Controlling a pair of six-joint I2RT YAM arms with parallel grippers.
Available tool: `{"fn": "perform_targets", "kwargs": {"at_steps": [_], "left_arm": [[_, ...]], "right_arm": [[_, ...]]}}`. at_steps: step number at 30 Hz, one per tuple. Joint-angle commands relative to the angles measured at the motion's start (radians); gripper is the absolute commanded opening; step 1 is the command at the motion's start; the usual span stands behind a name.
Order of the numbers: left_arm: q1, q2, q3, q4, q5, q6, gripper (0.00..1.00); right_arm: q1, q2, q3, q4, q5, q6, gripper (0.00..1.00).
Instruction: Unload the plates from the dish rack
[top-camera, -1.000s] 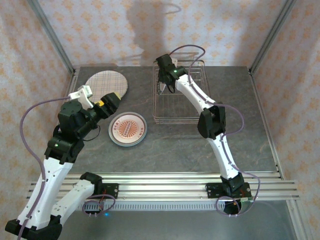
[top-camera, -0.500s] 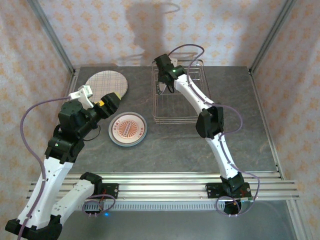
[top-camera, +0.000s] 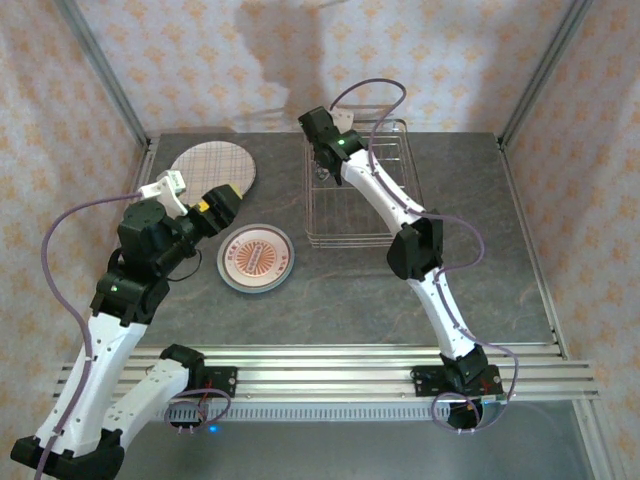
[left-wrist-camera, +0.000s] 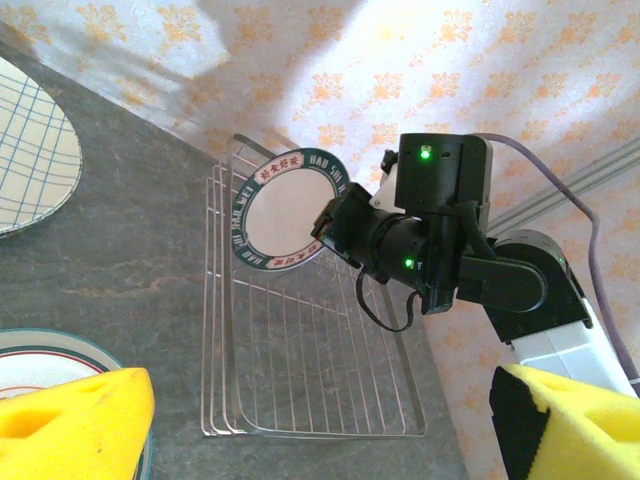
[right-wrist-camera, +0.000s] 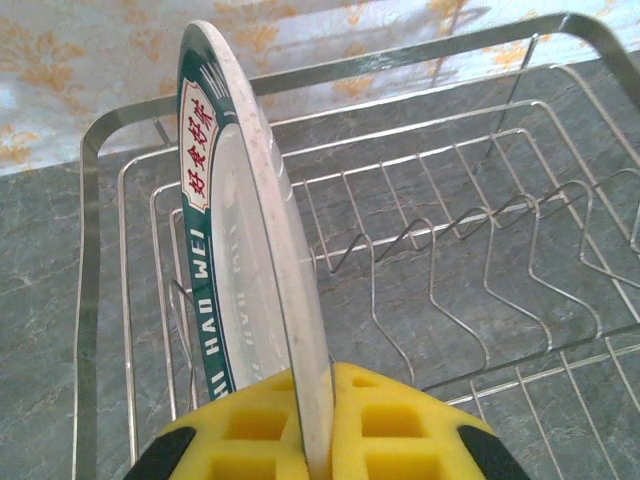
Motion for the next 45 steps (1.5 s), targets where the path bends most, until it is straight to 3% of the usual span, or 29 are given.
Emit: {"fn": "perform_targets", "kwargs": {"at_steps": [1, 13, 34, 40, 45], "left_arm": [[-0.005, 0.0, -0.011, 0.046, 0.003, -0.018, 0.88], [-0.005, 0.029, 0.024, 0.089, 0.065, -0.067, 0.89], [-0.011, 0.135, 0.086, 0.113, 0.18, -0.135, 0.88], [-0.065, 0.205, 0.128, 0.096, 0.24, -0.136, 0.87], [-0.129, 0.266, 0.155, 0.069, 0.242, -0.139, 0.86]], "right_arm": [[0.01, -0.1, 0.042, -0.033, 0.113, 0.028, 0.0], [0.027, -0.247, 0.019, -0.093, 0.158, 0.049, 0.0], [0.029, -0.689, -0.282, -0.177, 0.119, 0.05, 0.0], [0.026, -0.8, -0.381, -0.181, 0.035, 0.055, 0.0], [-0.009, -0.911, -0.513, -0.137, -0.121, 0.071, 0.0]]}}
